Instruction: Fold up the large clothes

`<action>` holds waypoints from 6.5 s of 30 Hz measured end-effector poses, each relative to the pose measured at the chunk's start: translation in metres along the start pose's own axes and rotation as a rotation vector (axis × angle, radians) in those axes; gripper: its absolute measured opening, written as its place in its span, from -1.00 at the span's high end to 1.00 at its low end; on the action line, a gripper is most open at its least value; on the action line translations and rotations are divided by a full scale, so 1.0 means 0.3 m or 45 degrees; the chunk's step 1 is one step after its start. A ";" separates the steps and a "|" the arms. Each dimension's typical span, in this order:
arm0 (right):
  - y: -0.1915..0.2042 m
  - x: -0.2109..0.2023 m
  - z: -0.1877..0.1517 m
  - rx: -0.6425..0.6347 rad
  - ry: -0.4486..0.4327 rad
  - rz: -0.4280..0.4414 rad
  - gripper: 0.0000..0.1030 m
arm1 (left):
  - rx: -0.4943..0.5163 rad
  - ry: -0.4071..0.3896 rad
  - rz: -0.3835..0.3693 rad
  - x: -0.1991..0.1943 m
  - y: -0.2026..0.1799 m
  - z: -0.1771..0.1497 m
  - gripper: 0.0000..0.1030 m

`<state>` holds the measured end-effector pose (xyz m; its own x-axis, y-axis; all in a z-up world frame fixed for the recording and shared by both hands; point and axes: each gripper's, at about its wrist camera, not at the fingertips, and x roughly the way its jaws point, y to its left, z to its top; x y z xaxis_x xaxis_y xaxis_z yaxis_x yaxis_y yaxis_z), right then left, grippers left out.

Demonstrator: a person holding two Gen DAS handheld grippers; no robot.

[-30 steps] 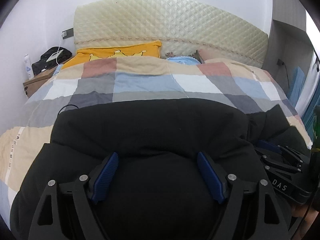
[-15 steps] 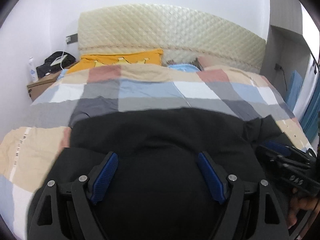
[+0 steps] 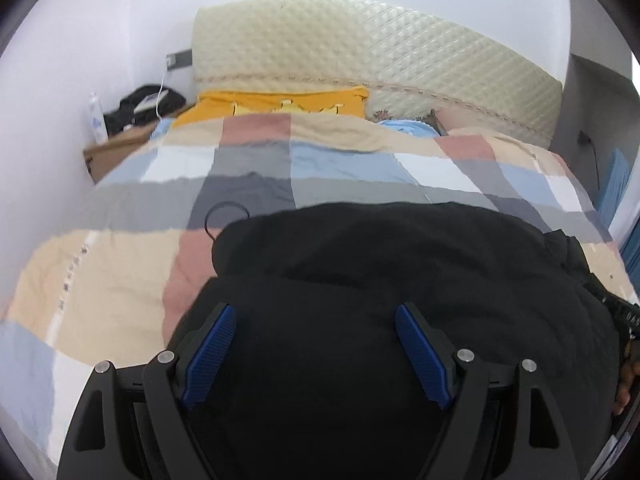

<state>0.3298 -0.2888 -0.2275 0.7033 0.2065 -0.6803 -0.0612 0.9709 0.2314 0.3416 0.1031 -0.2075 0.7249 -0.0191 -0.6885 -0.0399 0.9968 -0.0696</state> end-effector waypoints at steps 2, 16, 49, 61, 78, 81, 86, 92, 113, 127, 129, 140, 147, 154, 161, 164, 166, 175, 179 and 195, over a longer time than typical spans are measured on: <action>0.015 0.020 -0.007 -0.050 0.020 -0.020 -0.14 | -0.004 -0.002 -0.007 0.010 0.006 -0.010 -0.59; 0.006 0.076 -0.067 -0.072 0.001 -0.035 -0.17 | -0.058 0.014 -0.050 0.061 0.013 -0.057 -0.64; 0.408 -1.280 0.117 -0.156 -0.597 0.191 -0.21 | -0.018 -0.549 -0.150 -1.342 -0.211 0.137 -0.64; 0.498 -1.532 -0.103 -0.229 -0.708 0.259 -0.32 | 0.014 -0.596 -0.170 -1.516 -0.257 -0.035 -0.64; 0.467 -1.463 -0.381 -0.208 -0.592 0.103 -0.38 | 0.010 -0.443 -0.127 -1.423 -0.263 -0.329 -0.64; 0.451 -1.431 -0.421 -0.208 -0.559 0.072 -0.39 | 0.005 -0.395 -0.098 -1.385 -0.253 -0.376 -0.64; 0.417 -1.371 -0.486 -0.180 -0.485 0.047 -0.39 | -0.019 -0.337 -0.096 -1.332 -0.231 -0.444 -0.64; 0.395 -1.312 -0.526 -0.156 -0.418 0.043 -0.39 | -0.016 -0.263 -0.064 -1.262 -0.225 -0.503 -0.64; 0.379 -1.224 -0.526 -0.129 -0.354 0.019 -0.40 | -0.045 -0.201 -0.014 -1.195 -0.195 -0.499 -0.64; 0.352 -1.218 -0.514 -0.115 -0.362 -0.019 -0.41 | -0.039 -0.197 -0.008 -1.187 -0.189 -0.463 -0.64; 0.352 -1.217 -0.513 -0.111 -0.361 -0.020 -0.41 | -0.034 -0.198 0.002 -1.185 -0.190 -0.461 -0.64; 0.341 -1.204 -0.508 -0.104 -0.355 -0.032 -0.42 | -0.032 -0.196 -0.010 -1.183 -0.199 -0.455 -0.64; 0.347 -1.202 -0.506 -0.122 -0.364 -0.051 -0.60 | -0.037 -0.210 -0.002 -1.188 -0.188 -0.448 -0.64; 0.356 -1.193 -0.498 -0.150 -0.352 -0.074 -1.00 | -0.023 -0.194 0.006 -1.175 -0.199 -0.442 -0.64; 0.341 -1.178 -0.497 -0.129 -0.322 -0.098 -1.00 | -0.016 -0.189 0.005 -1.165 -0.207 -0.431 -0.64; 0.343 -1.177 -0.501 -0.126 -0.324 -0.116 -1.00 | -0.029 -0.199 0.005 -1.168 -0.206 -0.428 -0.64; 0.345 -1.177 -0.504 -0.125 -0.319 -0.111 -1.00 | -0.020 -0.197 -0.006 -1.167 -0.211 -0.428 -0.64; 0.354 -1.183 -0.514 -0.114 -0.325 -0.126 -1.00 | 0.002 -0.208 -0.010 -1.179 -0.230 -0.434 -0.64; 0.352 -1.184 -0.513 -0.108 -0.322 -0.136 -1.00 | 0.010 -0.207 -0.020 -1.183 -0.236 -0.440 -0.64; 0.350 -1.185 -0.523 -0.109 -0.323 -0.162 -1.00 | 0.024 -0.198 -0.035 -1.177 -0.243 -0.439 -0.64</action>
<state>-0.0377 -0.2412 -0.0705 0.8630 0.0558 -0.5021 -0.0129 0.9960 0.0885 -0.0020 0.0270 -0.0542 0.8233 -0.0355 -0.5664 -0.0069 0.9973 -0.0725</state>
